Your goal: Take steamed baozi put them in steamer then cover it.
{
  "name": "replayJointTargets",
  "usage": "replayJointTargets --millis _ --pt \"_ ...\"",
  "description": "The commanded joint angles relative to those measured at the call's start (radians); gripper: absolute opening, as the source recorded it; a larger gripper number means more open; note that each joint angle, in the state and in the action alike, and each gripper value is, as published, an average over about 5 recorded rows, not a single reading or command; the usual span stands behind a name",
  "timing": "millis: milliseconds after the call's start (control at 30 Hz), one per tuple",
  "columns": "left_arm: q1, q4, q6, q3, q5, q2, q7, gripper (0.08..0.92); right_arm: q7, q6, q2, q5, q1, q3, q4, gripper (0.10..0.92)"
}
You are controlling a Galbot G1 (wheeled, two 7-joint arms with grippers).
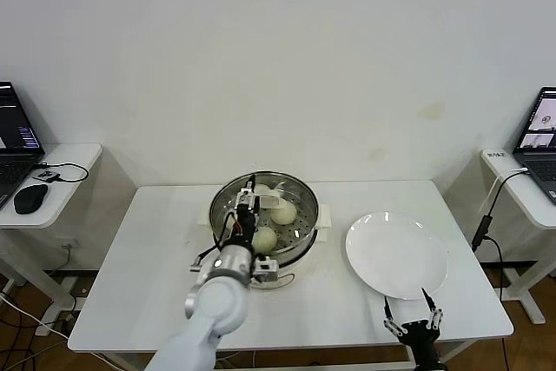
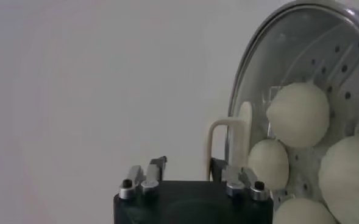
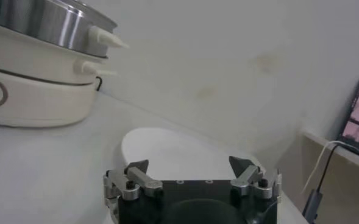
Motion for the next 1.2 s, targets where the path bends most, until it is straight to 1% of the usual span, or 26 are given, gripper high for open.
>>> replayJointTargets --millis 33,100,167,267,333,400,500,600,800,1033,1200 --pt "0.265 -0.28 -0.053 -0.106 -0.443 0.149 -0.183 0.666 0.0 0.0 -0.001 0.005 -0.001 0.0 -0.001 0.823" --pt "0.351 -0.327 -0.114 -0.16 -0.574 0.165 -0.235 0.735 -0.001 0.0 -0.003 0.008 -0.003 -0.002 0.0 0.823" --pt "0.437 -0.341 -0.214 -0.239 -0.754 0.165 -0.276 0.783 -0.001 0.0 -0.005 0.015 -0.006 -0.005 0.004 0.822" --pt "0.53 -0.294 -0.399 -0.366 -1.054 0.138 -0.313 0.817 -0.002 0.0 -0.01 0.031 -0.012 -0.014 0.011 0.823" --pt "0.57 -0.251 -0.495 -0.43 -1.224 0.116 -0.344 0.821 -0.002 0.001 -0.016 0.043 -0.018 -0.024 0.017 0.823" --pt "0.61 -0.229 -0.536 -0.481 -1.37 0.105 -0.381 0.822 -0.002 0.0 -0.026 0.059 -0.025 -0.034 0.025 0.823" --pt "0.666 -0.224 -0.51 -0.533 -1.523 0.103 -0.412 0.823 -0.005 -0.005 -0.044 0.092 -0.04 -0.046 0.041 0.823" --pt "0.717 -0.221 -0.497 -0.563 -1.585 0.099 -0.419 0.823 -0.01 -0.014 -0.067 0.125 -0.055 -0.059 0.057 0.823" --pt "0.8 -0.154 -0.569 -0.568 -1.566 0.09 -0.405 0.823 -0.02 -0.031 -0.094 0.145 -0.065 -0.08 0.066 0.823" --pt "0.813 -0.083 -0.637 -0.581 -1.558 0.058 -0.387 0.823 -0.025 -0.03 -0.106 0.15 -0.073 -0.088 0.077 0.823" --pt "0.808 -0.058 -0.667 -0.589 -1.557 0.044 -0.364 0.823 -0.028 -0.03 -0.107 0.149 -0.073 -0.095 0.083 0.823"
